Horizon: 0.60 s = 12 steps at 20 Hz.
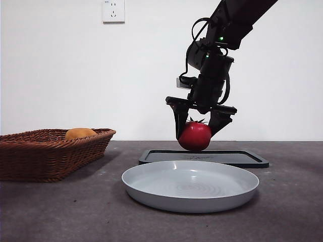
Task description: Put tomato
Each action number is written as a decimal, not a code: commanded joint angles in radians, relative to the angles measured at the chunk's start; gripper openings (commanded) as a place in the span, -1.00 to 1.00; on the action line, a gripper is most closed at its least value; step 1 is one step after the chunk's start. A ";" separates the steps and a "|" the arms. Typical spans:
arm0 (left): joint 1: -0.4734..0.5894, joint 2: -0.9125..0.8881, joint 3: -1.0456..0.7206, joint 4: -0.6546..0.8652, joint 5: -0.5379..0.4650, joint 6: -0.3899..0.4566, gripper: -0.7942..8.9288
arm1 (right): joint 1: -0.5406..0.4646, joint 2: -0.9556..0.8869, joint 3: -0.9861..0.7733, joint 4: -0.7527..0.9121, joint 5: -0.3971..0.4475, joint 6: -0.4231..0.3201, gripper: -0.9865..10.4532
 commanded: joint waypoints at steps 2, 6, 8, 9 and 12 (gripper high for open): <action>-0.007 0.003 0.006 0.008 -0.003 0.005 0.36 | 0.003 0.047 0.029 0.014 0.000 -0.046 -0.48; -0.007 0.003 0.006 0.007 -0.003 0.005 0.36 | 0.003 0.048 0.029 0.014 0.002 -0.047 -0.48; -0.007 0.003 0.006 0.007 -0.003 0.005 0.36 | 0.002 0.048 0.029 0.008 0.002 -0.051 -0.48; -0.007 0.003 0.006 0.007 -0.003 0.005 0.36 | 0.003 0.048 0.029 0.010 0.001 -0.050 -0.48; -0.007 0.003 0.006 0.007 -0.003 0.005 0.36 | 0.000 0.055 0.029 0.002 0.002 -0.050 -0.48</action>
